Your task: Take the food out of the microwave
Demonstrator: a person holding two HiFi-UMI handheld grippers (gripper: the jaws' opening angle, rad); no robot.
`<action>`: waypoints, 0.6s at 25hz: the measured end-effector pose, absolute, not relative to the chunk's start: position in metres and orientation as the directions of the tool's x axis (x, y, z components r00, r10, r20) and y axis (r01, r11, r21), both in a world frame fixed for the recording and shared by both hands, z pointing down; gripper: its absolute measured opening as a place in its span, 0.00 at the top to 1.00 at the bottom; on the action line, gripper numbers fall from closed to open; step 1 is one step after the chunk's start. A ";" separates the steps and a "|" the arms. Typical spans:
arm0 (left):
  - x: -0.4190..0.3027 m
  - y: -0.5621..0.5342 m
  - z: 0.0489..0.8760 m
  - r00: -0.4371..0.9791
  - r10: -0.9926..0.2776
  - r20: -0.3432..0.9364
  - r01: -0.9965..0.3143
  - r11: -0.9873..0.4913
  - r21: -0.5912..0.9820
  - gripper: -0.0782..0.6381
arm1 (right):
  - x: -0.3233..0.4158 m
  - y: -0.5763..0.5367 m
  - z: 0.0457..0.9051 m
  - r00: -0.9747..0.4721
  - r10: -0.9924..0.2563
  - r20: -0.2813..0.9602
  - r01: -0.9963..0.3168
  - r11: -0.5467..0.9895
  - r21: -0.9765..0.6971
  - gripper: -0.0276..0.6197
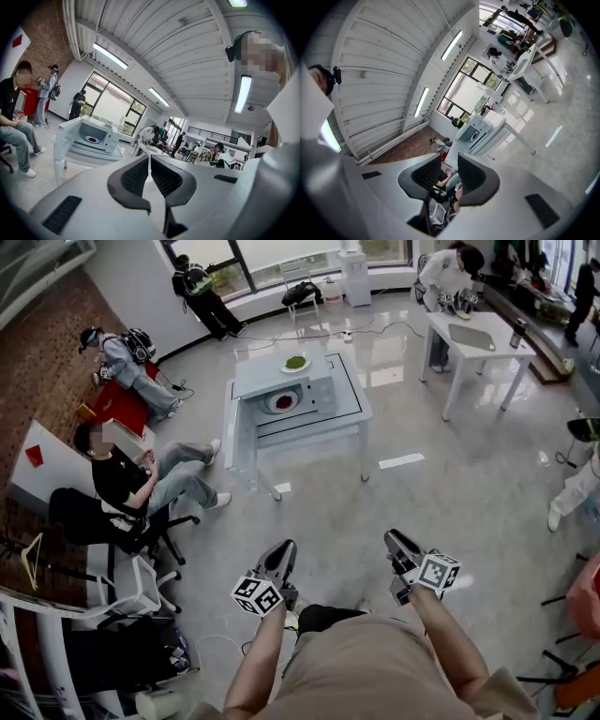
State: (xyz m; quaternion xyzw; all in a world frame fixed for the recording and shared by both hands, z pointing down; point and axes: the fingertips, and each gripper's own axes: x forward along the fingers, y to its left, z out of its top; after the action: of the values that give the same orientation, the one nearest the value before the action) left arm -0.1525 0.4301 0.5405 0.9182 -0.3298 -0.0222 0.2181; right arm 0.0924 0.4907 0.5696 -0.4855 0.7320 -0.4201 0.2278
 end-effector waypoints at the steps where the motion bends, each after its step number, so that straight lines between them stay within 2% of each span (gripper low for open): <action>1: -0.152 0.430 0.542 0.780 -0.616 0.107 -0.598 -0.685 0.416 0.88 | 0.091 0.490 0.570 -0.439 -0.896 0.068 -0.502 0.182 -0.846 0.80; 5: -0.151 0.428 0.541 0.773 -0.623 0.120 -0.610 -0.678 0.411 0.88 | 0.080 0.481 0.568 -0.501 -0.864 0.049 -0.429 0.198 -0.881 0.80; 15: -0.163 0.384 0.553 0.736 -0.663 0.134 -0.646 -0.631 0.430 0.88 | 0.057 0.404 0.572 -0.577 -0.815 0.051 -0.395 0.224 -0.891 0.80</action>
State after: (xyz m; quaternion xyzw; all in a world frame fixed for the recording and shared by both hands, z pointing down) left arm -0.1632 0.3843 0.5525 0.9027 -0.3626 -0.0187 0.2307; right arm 0.0574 0.4043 0.5721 -0.4031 0.7503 -0.4751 0.2211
